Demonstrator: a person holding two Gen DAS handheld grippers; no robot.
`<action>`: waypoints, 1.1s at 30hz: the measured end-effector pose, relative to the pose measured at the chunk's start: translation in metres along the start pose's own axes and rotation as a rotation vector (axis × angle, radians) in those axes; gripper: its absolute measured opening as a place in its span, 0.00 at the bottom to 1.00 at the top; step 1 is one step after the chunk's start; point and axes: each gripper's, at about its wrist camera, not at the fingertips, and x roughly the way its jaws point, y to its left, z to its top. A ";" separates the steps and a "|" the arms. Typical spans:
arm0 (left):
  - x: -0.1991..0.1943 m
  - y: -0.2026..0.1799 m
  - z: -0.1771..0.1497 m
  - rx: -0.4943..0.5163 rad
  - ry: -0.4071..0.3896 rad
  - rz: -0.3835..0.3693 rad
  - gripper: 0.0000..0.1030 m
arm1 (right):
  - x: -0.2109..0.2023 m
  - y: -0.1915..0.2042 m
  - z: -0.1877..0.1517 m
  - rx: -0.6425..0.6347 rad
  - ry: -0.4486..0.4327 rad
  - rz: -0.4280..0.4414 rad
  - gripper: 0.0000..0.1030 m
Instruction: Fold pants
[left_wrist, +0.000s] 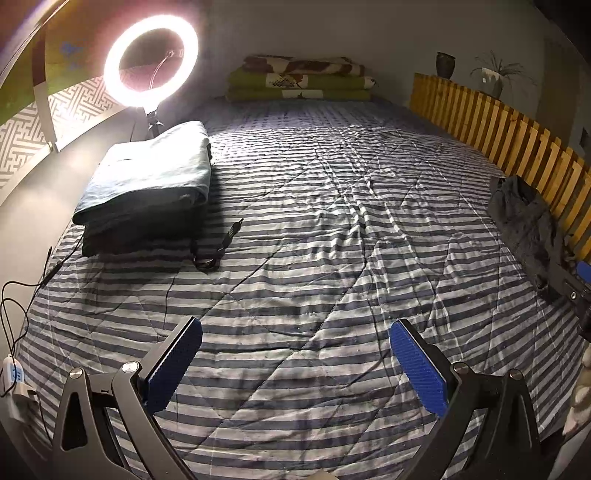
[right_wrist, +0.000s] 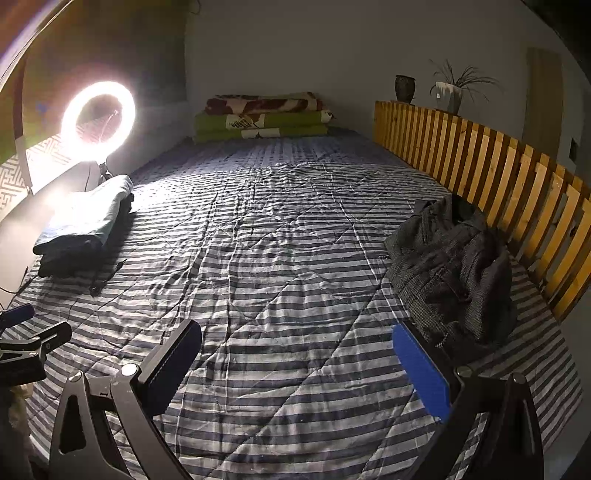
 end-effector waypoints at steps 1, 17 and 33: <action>0.001 0.000 0.000 0.000 0.002 0.000 1.00 | 0.000 0.000 0.000 -0.001 0.000 0.001 0.99; 0.003 0.001 -0.001 -0.001 0.005 -0.006 1.00 | 0.004 -0.002 -0.002 0.000 0.011 -0.003 0.99; 0.005 0.001 -0.002 0.001 0.009 -0.010 1.00 | 0.005 -0.001 -0.002 0.002 0.018 -0.002 0.99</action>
